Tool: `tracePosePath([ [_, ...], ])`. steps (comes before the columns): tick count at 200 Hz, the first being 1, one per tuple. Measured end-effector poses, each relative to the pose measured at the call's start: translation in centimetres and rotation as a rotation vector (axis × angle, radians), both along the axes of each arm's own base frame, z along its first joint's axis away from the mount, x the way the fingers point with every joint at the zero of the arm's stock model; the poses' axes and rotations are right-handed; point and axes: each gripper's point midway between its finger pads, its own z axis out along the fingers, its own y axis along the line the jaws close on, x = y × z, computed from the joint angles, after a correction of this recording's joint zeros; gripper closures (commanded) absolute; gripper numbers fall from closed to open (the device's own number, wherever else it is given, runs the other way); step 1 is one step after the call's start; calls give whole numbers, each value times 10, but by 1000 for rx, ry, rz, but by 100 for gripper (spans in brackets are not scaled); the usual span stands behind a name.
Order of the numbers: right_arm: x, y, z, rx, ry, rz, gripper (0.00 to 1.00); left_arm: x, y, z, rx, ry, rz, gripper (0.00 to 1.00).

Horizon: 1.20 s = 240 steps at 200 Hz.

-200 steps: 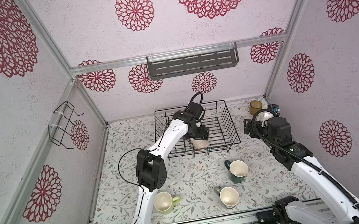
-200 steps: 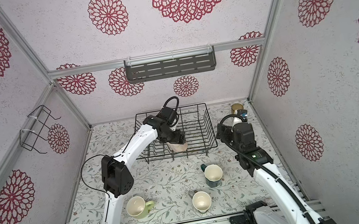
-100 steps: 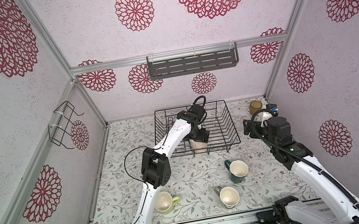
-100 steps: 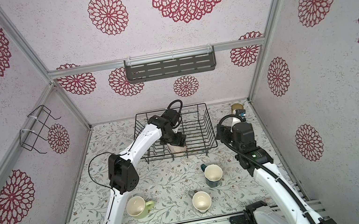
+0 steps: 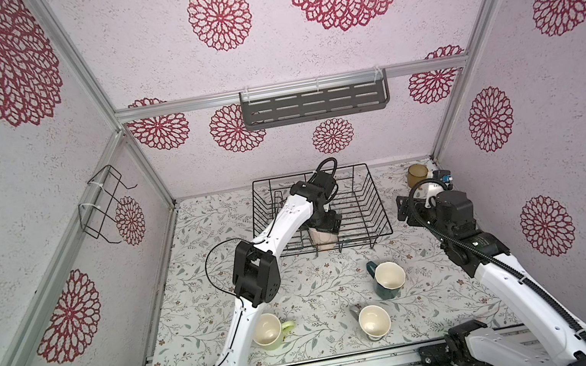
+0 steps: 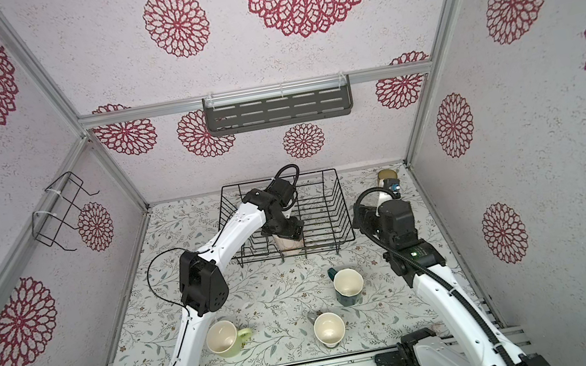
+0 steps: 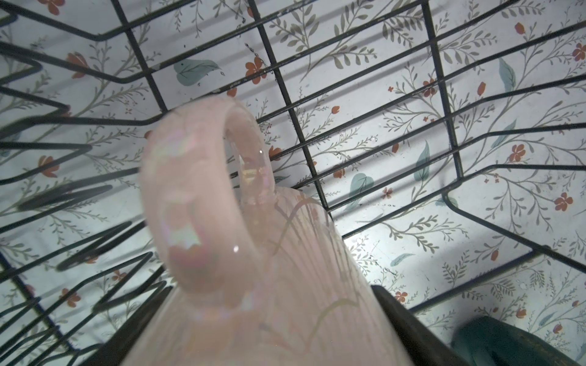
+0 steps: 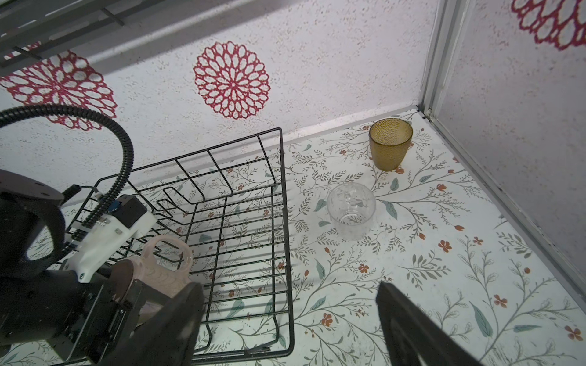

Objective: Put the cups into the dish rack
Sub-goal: 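Lower the pink mug into the rack with the left gripper while right withdraws, then release the pink mug in the rack while the right gripper grasps the glass cup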

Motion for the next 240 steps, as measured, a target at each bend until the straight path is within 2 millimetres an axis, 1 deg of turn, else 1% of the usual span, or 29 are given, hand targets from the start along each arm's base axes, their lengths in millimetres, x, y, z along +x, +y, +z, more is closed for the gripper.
tracePosePath([
  [9,0,0,0,0,1,0,12,1,0,0,-1,-2,0,13],
  [15,0,0,-1,-1,2,0,12,1,-1,0,-2,-4,0,9],
  [63,1,0,0,-1,1,1,12,4,-4,1,-18,-15,5,5],
  [66,1,0,0,-1,1,1,12,4,-4,1,-18,-16,5,4],
  [70,1,0,0,-1,1,2,12,4,-4,0,-19,-17,6,0],
  [81,1,1,-1,0,2,4,12,6,-5,0,-24,-22,8,1],
  [121,3,5,-8,4,24,21,12,9,-6,2,-23,-49,12,1],
  [172,3,8,-8,11,26,39,12,8,-8,5,-28,-56,8,1],
  [204,3,10,-8,15,28,49,12,5,-7,19,-55,-83,7,0],
  [240,3,15,-11,24,38,78,12,9,-6,50,-89,-150,13,1],
])
